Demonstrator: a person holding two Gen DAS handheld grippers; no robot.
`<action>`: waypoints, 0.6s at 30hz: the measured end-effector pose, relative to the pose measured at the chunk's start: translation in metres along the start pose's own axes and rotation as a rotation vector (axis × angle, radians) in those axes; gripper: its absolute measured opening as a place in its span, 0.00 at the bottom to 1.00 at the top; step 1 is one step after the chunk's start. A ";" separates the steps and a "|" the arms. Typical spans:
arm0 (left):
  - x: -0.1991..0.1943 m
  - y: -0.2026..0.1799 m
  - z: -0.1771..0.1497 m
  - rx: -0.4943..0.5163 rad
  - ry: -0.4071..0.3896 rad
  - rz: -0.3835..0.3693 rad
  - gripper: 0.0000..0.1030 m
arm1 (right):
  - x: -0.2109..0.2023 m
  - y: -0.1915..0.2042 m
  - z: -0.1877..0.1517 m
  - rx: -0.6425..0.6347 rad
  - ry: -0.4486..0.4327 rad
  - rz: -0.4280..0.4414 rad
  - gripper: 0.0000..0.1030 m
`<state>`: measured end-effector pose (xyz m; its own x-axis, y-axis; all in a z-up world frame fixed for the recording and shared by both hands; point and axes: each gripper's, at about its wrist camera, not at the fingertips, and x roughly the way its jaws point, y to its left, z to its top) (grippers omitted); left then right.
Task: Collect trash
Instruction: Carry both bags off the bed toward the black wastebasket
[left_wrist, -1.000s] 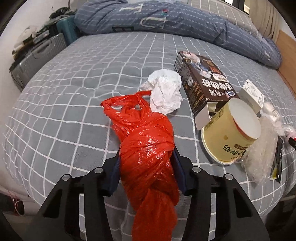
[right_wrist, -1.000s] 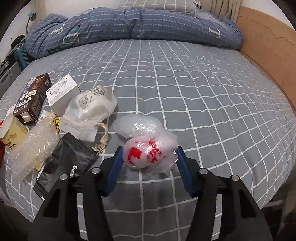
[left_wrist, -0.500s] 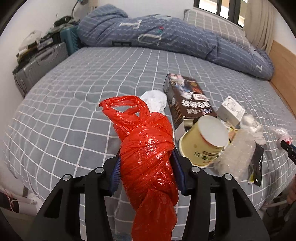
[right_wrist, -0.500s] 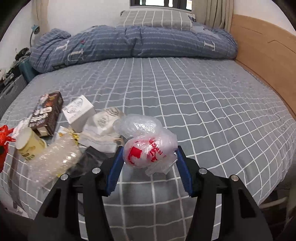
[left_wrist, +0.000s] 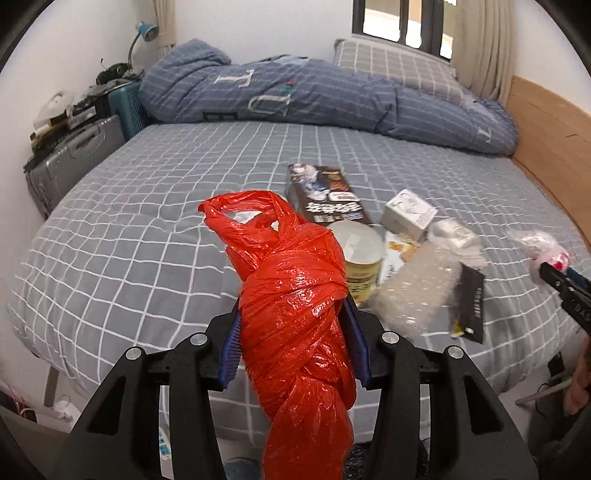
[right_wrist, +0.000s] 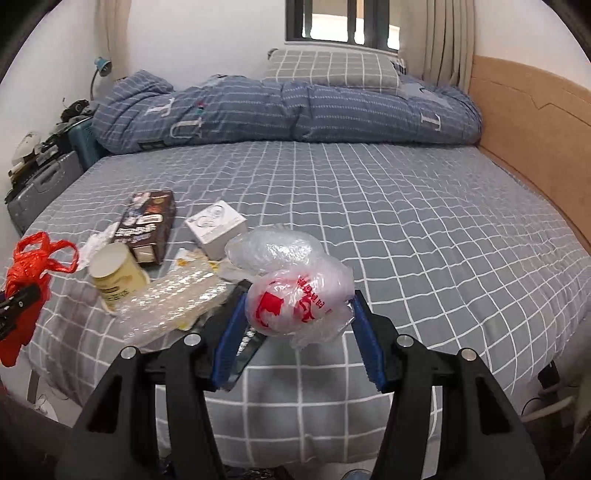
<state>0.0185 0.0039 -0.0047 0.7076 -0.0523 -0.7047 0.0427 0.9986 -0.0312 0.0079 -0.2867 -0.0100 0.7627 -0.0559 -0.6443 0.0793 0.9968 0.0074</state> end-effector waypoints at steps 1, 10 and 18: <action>-0.003 -0.002 -0.001 -0.003 -0.001 -0.008 0.45 | -0.004 0.003 -0.001 0.000 -0.004 0.005 0.52; -0.019 -0.023 -0.027 0.026 -0.005 -0.033 0.45 | -0.034 0.026 -0.017 -0.028 -0.024 0.037 0.52; -0.029 -0.027 -0.063 0.014 0.030 -0.049 0.44 | -0.051 0.039 -0.037 -0.044 -0.006 0.071 0.52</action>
<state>-0.0473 -0.0208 -0.0282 0.6828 -0.1010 -0.7236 0.0870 0.9946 -0.0567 -0.0516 -0.2427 -0.0055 0.7694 0.0149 -0.6386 -0.0037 0.9998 0.0189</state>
